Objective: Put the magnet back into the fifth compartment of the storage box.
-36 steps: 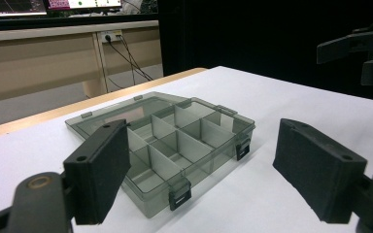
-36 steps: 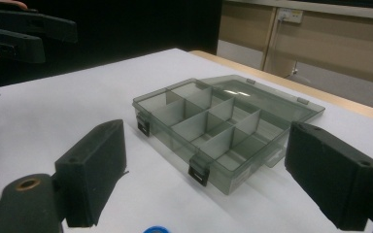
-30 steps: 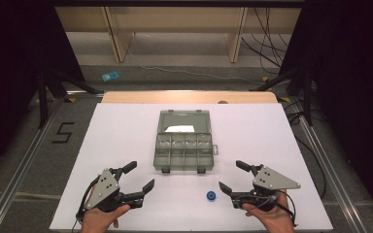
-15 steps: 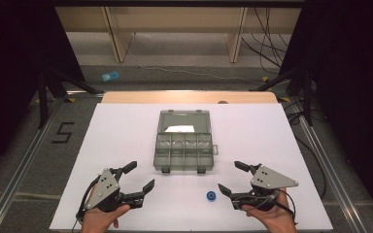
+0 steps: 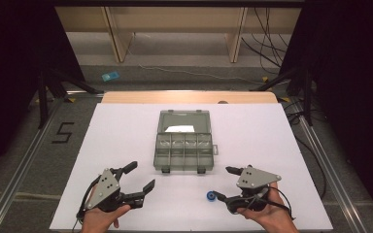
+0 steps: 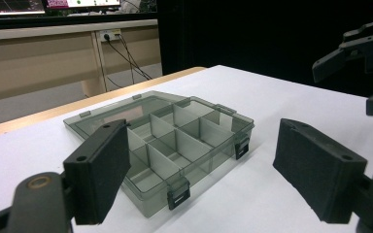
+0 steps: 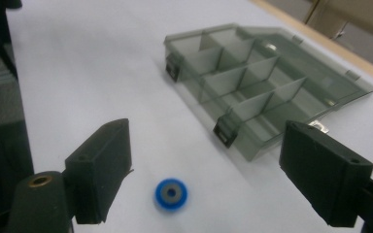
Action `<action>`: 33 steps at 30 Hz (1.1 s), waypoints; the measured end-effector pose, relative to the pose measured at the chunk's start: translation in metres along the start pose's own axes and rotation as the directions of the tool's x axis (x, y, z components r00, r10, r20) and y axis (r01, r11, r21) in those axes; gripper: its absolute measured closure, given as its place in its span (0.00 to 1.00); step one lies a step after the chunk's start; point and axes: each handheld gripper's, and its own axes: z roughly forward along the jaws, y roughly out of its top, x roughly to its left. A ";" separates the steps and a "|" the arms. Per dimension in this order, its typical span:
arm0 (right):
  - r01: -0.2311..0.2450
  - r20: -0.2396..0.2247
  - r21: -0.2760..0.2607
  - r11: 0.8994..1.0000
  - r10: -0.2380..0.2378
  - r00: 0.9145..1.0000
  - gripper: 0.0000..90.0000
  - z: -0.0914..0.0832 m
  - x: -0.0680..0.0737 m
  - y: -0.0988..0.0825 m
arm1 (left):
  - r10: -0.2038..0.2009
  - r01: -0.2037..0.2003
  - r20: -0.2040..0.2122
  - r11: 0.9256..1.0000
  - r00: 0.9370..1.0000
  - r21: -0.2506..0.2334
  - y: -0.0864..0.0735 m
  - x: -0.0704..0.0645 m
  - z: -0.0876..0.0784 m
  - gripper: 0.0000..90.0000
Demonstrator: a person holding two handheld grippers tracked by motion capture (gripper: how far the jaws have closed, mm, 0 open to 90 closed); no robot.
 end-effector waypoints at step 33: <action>0.219 -0.219 0.436 0.873 -0.132 0.967 0.40 0.054 0.002 0.011 | -0.002 0.002 -0.001 1.000 1.000 -0.001 0.000 0.000 0.000 0.22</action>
